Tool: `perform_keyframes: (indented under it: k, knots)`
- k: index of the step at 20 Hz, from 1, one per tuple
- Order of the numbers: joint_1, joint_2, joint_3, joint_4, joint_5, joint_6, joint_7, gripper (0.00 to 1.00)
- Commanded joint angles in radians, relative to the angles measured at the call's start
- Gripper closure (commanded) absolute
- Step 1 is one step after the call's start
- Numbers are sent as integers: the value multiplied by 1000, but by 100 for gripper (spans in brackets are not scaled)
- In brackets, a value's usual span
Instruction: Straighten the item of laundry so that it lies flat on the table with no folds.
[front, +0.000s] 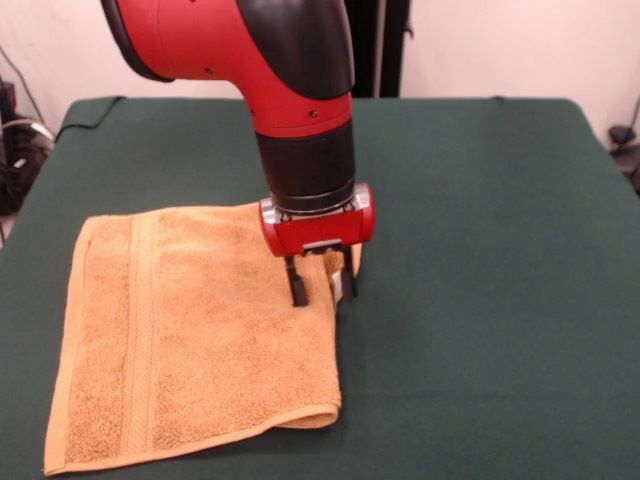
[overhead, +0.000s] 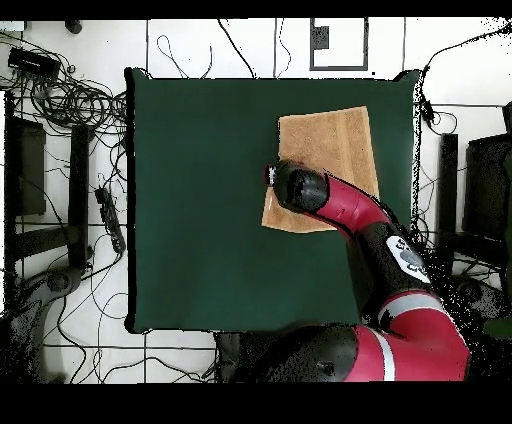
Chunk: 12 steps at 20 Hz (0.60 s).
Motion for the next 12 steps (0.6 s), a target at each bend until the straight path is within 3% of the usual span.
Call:
perform_keyframes:
  k: [1,2,3,12]
  knots:
    - [31,14,71,-30,-57,13,79,100]
    - [63,14,29,-55,-71,44,72,100]
    - [94,14,-12,-80,-85,74,64,0]
    - [54,-35,7,-18,-132,65,59,0]
